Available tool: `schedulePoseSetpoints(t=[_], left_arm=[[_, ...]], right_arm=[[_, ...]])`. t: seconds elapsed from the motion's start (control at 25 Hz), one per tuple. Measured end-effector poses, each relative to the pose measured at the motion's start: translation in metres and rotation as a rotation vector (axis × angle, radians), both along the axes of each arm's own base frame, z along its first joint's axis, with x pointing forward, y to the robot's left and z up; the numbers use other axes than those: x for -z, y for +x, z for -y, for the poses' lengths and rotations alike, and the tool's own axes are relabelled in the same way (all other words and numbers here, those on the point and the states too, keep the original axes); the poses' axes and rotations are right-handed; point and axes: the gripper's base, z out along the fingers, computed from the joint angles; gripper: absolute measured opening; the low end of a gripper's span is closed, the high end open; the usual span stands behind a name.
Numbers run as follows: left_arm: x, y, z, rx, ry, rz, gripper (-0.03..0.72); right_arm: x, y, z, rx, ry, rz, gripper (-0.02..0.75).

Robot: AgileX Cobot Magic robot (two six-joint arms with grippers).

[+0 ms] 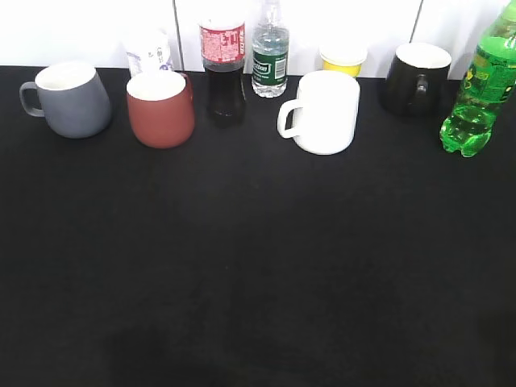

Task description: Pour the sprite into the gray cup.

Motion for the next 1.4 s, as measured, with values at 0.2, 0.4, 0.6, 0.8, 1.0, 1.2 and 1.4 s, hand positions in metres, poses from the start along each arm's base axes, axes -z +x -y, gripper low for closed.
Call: schedulePoseSetpoints(t=[0.2, 0.4, 0.6, 0.8, 1.0, 1.2, 1.4], left_arm=[[0.021, 0.009, 0.008, 0.019, -0.041, 0.035, 0.311], [0.022, 0.010, 0.010, 0.023, -0.050, 0.039, 0.311], [0.022, 0.010, 0.010, 0.023, -0.050, 0.039, 0.311], [0.022, 0.010, 0.010, 0.023, -0.050, 0.039, 0.311], [0.020, 0.003, 0.001, -0.190, -0.072, 0.100, 0.311], [0.019, -0.016, -0.006, -0.405, -0.100, 0.224, 0.311], [0.019, -0.024, -0.007, -0.417, -0.114, 0.273, 0.311]], right_arm=[[0.018, -0.001, 0.000, 0.002, 0.003, 0.014, 0.588], [0.017, -0.001, 0.000, 0.002, 0.003, 0.016, 0.587], [0.017, -0.001, 0.000, 0.002, 0.003, 0.016, 0.587], [0.017, -0.001, 0.000, 0.002, 0.003, 0.016, 0.587], [0.016, -0.007, 0.005, 0.167, 0.009, 0.064, 0.587], [0.015, -0.031, 0.007, 0.234, 0.024, 0.221, 0.587], [0.015, -0.034, 0.007, 0.234, 0.027, 0.239, 0.587]])
